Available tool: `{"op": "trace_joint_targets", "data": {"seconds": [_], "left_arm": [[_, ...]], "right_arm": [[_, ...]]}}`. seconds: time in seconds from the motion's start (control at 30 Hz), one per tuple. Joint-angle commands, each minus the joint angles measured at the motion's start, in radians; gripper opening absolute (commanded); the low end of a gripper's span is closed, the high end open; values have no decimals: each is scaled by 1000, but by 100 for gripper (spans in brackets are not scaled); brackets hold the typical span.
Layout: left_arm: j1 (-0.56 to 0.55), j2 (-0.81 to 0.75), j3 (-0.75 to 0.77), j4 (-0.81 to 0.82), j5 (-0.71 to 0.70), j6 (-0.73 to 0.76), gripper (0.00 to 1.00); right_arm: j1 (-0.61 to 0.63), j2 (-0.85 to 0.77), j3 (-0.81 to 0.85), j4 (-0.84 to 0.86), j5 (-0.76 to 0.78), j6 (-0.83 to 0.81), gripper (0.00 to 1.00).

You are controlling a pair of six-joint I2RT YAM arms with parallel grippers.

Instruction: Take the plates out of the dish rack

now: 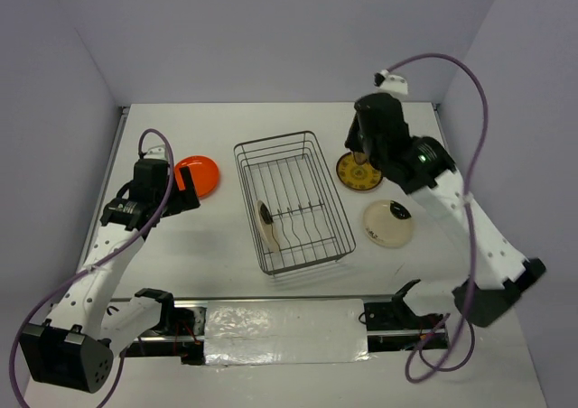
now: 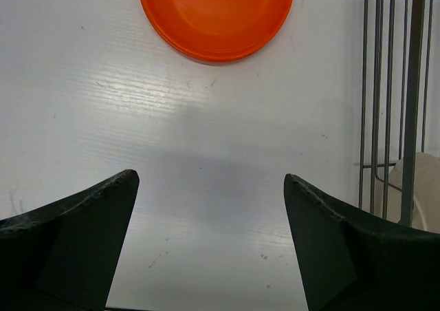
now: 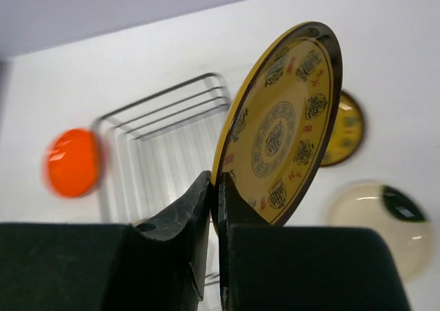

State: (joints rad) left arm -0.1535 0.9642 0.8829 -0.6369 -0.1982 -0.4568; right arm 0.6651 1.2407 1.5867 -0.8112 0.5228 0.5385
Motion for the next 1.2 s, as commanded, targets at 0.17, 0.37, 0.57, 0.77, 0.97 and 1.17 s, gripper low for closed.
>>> {"op": "trace_joint_targets", "data": {"seconds": [0.17, 0.37, 0.57, 0.77, 0.97, 1.17], "left_arm": [[-4, 2, 24, 5, -20, -13, 100], [-4, 10, 25, 5, -18, -11, 100], [-4, 5, 24, 8, -14, -10, 99], [-4, 13, 24, 9, -1, -3, 100], [-4, 7, 22, 11, -3, -5, 100], [-4, 7, 22, 11, -9, -8, 99]], "right_arm": [[-191, 400, 168, -33, -12, -245, 0], [-246, 618, 213, -23, -50, -244, 0], [-262, 738, 200, 6, -92, -230, 2], [-266, 770, 240, -2, -101, -235, 27], [-263, 712, 304, -87, -90, -209, 84], [-142, 511, 282, -108, -159, -225, 85]]}}
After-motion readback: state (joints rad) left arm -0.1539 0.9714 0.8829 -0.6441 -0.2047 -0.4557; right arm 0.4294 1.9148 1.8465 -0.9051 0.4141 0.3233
